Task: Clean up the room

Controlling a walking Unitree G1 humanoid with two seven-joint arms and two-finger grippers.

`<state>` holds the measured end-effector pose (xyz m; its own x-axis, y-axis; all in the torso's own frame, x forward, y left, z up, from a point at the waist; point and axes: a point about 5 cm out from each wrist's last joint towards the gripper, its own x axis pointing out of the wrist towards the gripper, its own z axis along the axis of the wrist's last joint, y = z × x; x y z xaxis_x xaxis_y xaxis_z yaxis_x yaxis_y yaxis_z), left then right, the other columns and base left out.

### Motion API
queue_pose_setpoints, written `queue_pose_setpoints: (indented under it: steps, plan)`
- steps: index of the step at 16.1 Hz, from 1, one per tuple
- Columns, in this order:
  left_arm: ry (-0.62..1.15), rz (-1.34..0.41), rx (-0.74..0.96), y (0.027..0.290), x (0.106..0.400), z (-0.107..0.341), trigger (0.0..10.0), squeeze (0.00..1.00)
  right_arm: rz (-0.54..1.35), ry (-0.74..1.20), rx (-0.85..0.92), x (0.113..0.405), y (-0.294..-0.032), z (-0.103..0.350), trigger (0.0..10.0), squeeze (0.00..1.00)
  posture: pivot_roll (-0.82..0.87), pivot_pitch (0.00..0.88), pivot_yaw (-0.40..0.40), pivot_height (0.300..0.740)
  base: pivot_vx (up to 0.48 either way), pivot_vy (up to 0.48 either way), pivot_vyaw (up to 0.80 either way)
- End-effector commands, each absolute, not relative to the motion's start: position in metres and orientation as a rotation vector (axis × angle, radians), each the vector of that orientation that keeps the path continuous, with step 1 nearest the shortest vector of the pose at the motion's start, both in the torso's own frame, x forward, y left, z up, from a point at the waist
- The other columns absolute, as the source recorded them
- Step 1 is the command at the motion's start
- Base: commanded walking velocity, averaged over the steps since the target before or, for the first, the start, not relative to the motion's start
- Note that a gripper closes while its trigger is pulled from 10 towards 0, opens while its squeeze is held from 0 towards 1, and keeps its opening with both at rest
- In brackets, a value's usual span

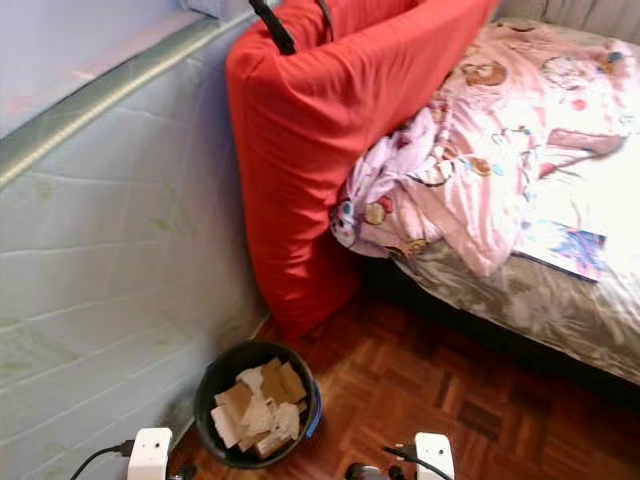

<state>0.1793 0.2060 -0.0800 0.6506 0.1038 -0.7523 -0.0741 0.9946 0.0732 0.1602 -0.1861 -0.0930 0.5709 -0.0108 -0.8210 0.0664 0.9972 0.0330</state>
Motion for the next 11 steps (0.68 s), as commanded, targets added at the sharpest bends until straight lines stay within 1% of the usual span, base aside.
queue_pose_setpoints:
  steps: [1, 6, 11]
  plan:
    - [0.888, 0.107, 0.042, 0.207, 0.172, -0.084, 10.0, 0.0, -0.04, 1.015, 0.079, 0.146, -0.182, -0.099, 10.0, 0.0, -0.02, 0.187, 0.033, 0.74, 0.0, 0.0, 0.0]
    - [0.884, 0.133, 0.014, 0.208, 0.174, -0.083, 10.0, 0.0, -0.012, 0.997, 0.058, 0.15, -0.181, -0.098, 10.0, 0.0, -0.02, 0.164, 0.032, 0.74, 0.0, 0.0, 0.0]
    - [0.872, 0.135, -0.006, 0.201, 0.184, -0.08, 10.0, 0.0, -0.043, 0.957, 0.057, 0.159, -0.184, -0.094, 10.0, 0.0, -0.02, 0.089, 0.018, 0.74, 0.0, 0.0, 0.0]
